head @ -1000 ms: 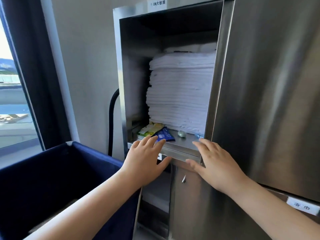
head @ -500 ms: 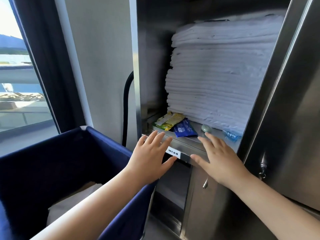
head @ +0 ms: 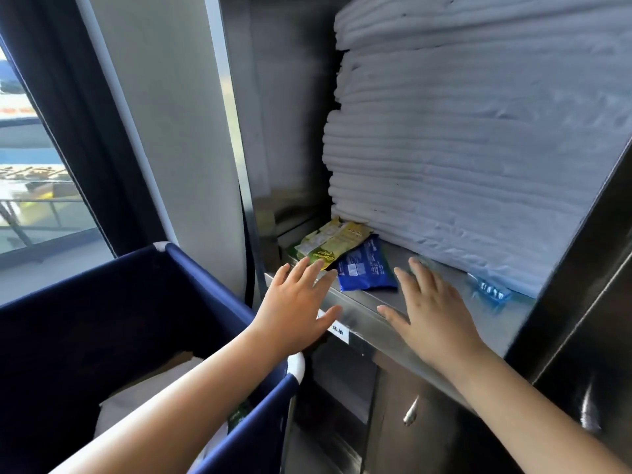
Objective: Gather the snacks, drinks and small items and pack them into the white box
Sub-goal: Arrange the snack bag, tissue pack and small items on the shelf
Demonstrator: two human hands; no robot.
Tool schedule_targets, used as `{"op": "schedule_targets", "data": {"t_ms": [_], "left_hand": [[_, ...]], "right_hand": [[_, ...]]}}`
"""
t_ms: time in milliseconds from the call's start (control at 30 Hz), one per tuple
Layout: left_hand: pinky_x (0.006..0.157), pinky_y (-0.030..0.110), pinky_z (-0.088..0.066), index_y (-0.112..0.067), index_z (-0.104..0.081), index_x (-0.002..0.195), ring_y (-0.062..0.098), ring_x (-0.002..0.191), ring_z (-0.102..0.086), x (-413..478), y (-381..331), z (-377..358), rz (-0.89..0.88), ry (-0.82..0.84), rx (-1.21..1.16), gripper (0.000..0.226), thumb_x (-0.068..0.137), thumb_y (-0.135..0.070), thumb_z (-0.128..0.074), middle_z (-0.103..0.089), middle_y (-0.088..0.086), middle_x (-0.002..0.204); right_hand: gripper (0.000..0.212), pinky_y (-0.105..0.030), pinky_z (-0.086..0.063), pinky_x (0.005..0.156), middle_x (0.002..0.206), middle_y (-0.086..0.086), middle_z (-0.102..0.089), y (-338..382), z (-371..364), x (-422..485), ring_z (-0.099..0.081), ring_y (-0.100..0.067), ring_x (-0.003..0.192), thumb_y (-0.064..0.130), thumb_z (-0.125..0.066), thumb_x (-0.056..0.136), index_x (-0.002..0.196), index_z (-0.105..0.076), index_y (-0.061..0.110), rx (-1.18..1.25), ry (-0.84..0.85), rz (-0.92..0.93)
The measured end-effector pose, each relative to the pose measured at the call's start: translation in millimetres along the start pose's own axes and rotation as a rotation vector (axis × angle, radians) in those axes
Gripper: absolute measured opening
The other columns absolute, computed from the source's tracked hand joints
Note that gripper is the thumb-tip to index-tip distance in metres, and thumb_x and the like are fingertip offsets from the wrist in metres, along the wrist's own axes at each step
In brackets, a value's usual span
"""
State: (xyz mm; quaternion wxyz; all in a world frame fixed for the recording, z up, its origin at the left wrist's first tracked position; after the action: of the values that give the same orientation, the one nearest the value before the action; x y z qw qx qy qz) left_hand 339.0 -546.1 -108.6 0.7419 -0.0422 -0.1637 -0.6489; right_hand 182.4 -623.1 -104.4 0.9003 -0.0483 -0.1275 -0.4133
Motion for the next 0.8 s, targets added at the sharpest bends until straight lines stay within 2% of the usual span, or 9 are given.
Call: {"op": "schedule_targets", "data": {"t_ms": [167,300,633,800], "left_hand": [[0.115,0.042,-0.008,-0.025,-0.023,0.148,0.023,0.144,-0.012,20,-1,-25,0.036,0.001,-0.013,0.066,0.091,-0.06,-0.027,-0.021,0.001,0.155],[0.115,0.041,-0.007,-0.025,-0.019,0.149,0.023,0.144,-0.011,36,1,-42,0.037,0.016,0.016,0.067,0.092,-0.061,-0.024,-0.018,0.002,0.156],[0.116,0.041,-0.009,-0.021,-0.025,0.148,0.023,0.144,-0.014,79,16,-92,-0.021,0.076,0.008,0.07,0.089,-0.061,-0.018,-0.023,0.004,0.155],[0.116,0.041,-0.008,-0.023,-0.021,0.149,0.023,0.144,-0.012,113,44,-120,-0.027,0.093,0.001,0.068,0.092,-0.06,-0.021,-0.021,0.003,0.155]], "right_hand": [[0.074,-0.036,-0.023,0.111,0.156,-0.009,-0.017,0,-29,23,-0.019,-0.025,0.142,0.063,-0.029,0.09,0.147,-0.024,0.016,0.035,0.032,0.014],[0.073,-0.039,-0.025,0.112,0.154,-0.011,-0.022,2,-47,42,-0.022,-0.026,0.141,0.062,-0.032,0.091,0.146,-0.027,0.014,0.062,0.044,0.04],[0.07,-0.039,-0.026,0.112,0.151,-0.014,-0.028,-8,-83,85,-0.026,-0.027,0.139,0.057,-0.038,0.091,0.143,-0.033,0.01,0.096,0.063,0.008],[0.068,-0.034,-0.024,0.111,0.153,-0.011,-0.021,-10,-107,127,-0.022,-0.025,0.14,0.056,-0.036,0.093,0.146,-0.027,0.013,0.089,0.085,-0.024]]}}
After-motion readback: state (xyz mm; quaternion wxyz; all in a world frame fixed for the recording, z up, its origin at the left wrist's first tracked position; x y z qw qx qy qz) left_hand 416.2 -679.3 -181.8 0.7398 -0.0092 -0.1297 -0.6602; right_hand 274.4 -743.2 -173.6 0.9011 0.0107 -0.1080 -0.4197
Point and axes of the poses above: each hand's wrist, its own x-axis towards the middle knuckle, its own z-axis out of the back of the hand, y = z × x, the point moved 9 cm from there along x, towards the middle knuckle
